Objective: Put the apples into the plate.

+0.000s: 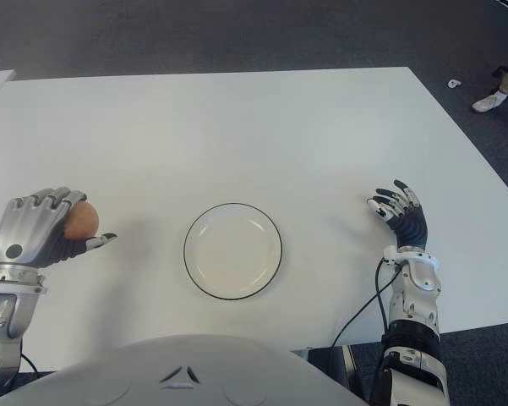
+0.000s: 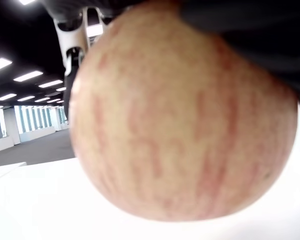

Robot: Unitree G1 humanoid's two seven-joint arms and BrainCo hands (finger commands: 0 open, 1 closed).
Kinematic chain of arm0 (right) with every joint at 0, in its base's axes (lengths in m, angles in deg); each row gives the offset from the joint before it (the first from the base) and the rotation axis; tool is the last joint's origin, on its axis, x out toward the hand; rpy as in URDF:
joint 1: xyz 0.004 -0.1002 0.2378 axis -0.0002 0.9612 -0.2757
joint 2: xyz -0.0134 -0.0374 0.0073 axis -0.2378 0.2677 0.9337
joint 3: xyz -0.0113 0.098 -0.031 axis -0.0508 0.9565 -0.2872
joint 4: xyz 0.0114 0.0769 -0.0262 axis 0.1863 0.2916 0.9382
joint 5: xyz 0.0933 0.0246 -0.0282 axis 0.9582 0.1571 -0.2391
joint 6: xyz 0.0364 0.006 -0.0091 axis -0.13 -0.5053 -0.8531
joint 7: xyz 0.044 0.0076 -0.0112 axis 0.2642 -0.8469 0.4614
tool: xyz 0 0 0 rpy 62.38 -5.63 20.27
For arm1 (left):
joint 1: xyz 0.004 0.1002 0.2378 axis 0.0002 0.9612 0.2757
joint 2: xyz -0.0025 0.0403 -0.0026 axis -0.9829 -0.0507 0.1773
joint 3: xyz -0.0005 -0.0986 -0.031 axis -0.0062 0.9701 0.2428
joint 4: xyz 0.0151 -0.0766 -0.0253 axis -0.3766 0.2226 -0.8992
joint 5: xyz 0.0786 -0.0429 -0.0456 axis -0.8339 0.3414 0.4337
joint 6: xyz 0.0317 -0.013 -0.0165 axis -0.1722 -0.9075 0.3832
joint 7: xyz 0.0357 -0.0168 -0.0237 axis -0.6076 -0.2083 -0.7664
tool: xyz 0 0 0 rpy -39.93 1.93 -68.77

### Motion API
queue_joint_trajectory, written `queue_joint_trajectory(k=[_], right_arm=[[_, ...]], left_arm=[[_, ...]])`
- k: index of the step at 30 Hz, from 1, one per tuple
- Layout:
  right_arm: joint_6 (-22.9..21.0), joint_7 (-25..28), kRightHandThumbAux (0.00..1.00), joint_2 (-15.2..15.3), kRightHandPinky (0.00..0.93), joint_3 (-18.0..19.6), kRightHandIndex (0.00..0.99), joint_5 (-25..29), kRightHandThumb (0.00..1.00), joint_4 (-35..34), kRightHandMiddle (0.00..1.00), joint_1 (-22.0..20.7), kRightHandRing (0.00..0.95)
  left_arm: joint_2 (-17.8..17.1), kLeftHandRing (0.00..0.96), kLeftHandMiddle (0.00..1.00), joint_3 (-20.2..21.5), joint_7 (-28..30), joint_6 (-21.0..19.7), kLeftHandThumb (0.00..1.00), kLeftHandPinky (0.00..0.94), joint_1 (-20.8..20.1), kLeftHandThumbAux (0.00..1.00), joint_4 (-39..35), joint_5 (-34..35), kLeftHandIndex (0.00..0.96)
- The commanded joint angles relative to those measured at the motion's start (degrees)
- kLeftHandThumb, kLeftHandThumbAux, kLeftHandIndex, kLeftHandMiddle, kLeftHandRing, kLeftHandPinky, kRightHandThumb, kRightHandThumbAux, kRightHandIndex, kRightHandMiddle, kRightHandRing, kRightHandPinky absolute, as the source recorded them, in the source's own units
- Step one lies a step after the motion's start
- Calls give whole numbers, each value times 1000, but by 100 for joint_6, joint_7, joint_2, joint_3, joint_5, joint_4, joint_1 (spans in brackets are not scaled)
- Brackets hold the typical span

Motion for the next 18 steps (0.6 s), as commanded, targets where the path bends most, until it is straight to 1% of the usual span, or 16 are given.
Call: queue_joint_trajectory(k=[1,2,4,7,10,13,15,18], right_arm=[[-213,12,804,-272,313,-157,137,-69,453,159,347,268,337],[-193,14,803,-290,315,-167,136,-76,448,142,344,282,335],[-147,18,803,-329,312,-199,135,-99,444,104,339,318,331],[-67,-9,807,-387,302,-271,134,-168,441,62,332,372,326],[13,-69,811,-467,306,-365,134,-245,440,1,324,441,323],[50,-118,812,-537,313,-413,136,-287,436,-50,320,482,323],[68,-153,812,-585,318,-442,136,-303,427,-93,317,514,322],[95,-199,810,-665,323,-474,131,-290,420,-173,312,569,321]], left_arm=[[35,806,530,22,101,127,859,783,-200,661,-144,-158,410],[44,808,530,-1,124,149,859,784,-269,661,-155,-166,409],[162,808,530,-258,218,169,858,784,-601,662,-121,-285,408],[531,806,529,-898,379,171,857,783,-1310,662,65,-627,407],[827,806,527,-1371,482,192,856,786,-1874,663,261,-885,405],[903,810,527,-1568,489,248,856,794,-2176,663,421,-971,405],[904,812,526,-1589,464,304,855,798,-2254,663,485,-924,404],[980,816,525,-1723,383,442,855,799,-2539,663,709,-749,404]])
